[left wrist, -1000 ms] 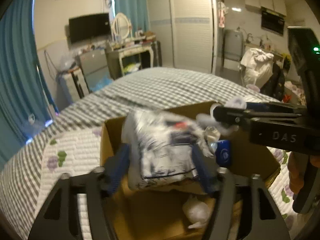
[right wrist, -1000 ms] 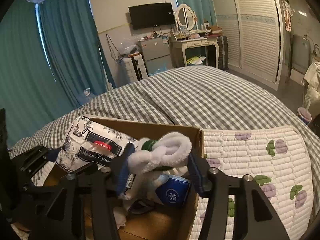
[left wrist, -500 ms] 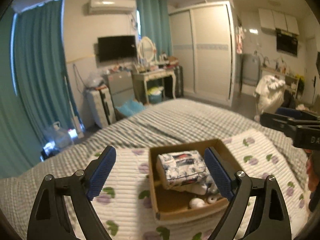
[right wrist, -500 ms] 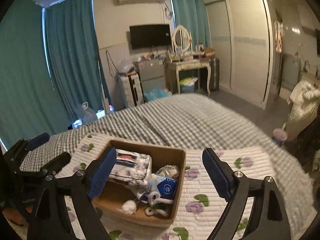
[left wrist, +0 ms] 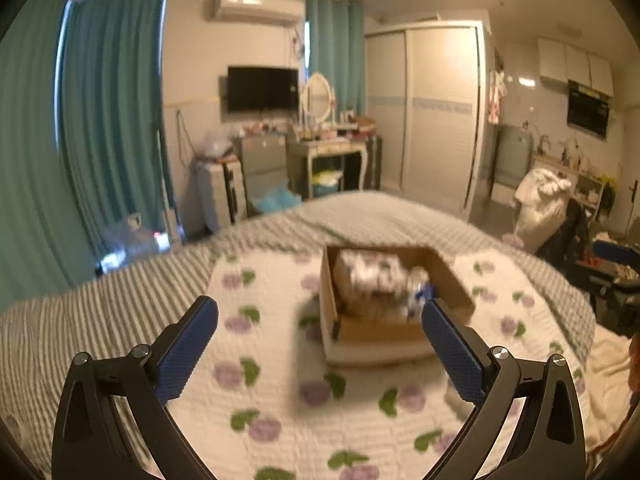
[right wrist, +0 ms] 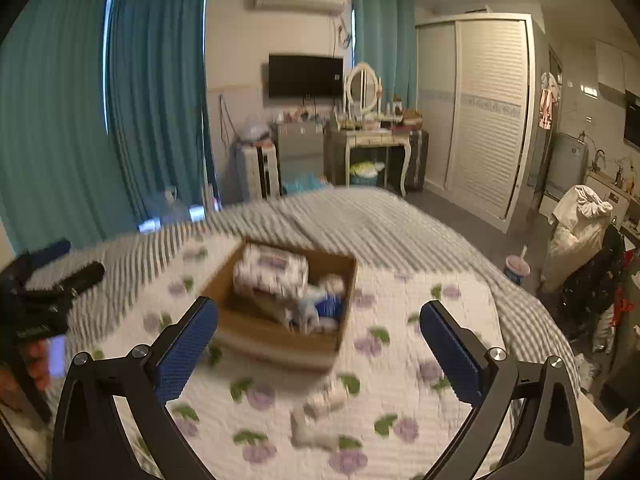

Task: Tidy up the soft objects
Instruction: 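Grasp the white plastic item on the quilt with the right tool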

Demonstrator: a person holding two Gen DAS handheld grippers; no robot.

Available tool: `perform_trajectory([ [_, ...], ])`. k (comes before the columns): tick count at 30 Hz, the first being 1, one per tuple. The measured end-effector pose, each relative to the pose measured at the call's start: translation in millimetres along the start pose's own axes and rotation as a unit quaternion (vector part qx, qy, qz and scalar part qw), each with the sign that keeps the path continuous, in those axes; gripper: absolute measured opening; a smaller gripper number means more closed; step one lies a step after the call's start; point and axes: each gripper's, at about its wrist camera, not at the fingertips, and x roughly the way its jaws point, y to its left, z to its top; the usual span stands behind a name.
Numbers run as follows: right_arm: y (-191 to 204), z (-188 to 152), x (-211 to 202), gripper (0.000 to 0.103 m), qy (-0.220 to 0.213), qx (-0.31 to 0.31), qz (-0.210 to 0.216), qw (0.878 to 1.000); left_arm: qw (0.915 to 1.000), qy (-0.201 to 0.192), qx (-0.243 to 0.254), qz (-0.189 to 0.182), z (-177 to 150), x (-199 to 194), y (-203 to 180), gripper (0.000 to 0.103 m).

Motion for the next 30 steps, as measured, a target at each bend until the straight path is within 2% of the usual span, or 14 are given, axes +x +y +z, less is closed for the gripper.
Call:
perform_trajectory([
  [2,4,-23,13,0.102,0.015,-0.005,-0.005,1.0,0.9997,0.024,0.001,0.0,-24,13,-3,0.103],
  [6,7,-72,60,0.102,0.075,0.016,0.019,0.997,0.9981,0.061,0.003,0.005,-67,43,-8,0.103],
  [11,11,-123,118,0.1,0.145,0.03,0.023,0.989,0.9958,0.09,0.004,0.015,-106,75,-9,0.103],
  [15,9,-154,152,0.095,0.192,0.039,0.011,0.981,0.9937,0.111,0.003,0.015,-127,95,-7,0.103],
  [17,5,-165,164,0.087,0.209,0.048,0.005,0.977,0.9931,0.114,0.016,0.023,-134,100,-9,0.103],
  [21,1,-171,173,0.086,0.212,0.059,0.003,0.976,0.9924,0.117,0.025,0.025,-140,108,-14,0.103],
  [24,8,-174,175,0.075,0.212,0.038,-0.011,0.976,0.9916,0.128,0.017,0.012,-143,114,-16,0.103],
  [26,10,-174,175,0.059,0.21,0.034,-0.011,0.977,0.9909,0.132,0.025,0.013,-146,116,-19,0.103],
  [28,6,-173,174,0.054,0.208,0.044,-0.008,0.977,0.9905,0.134,0.027,0.016,-147,118,-19,0.103],
  [30,1,-172,172,0.041,0.206,0.061,0.009,0.977,0.9903,0.136,0.022,0.019,-146,118,-19,0.103],
])
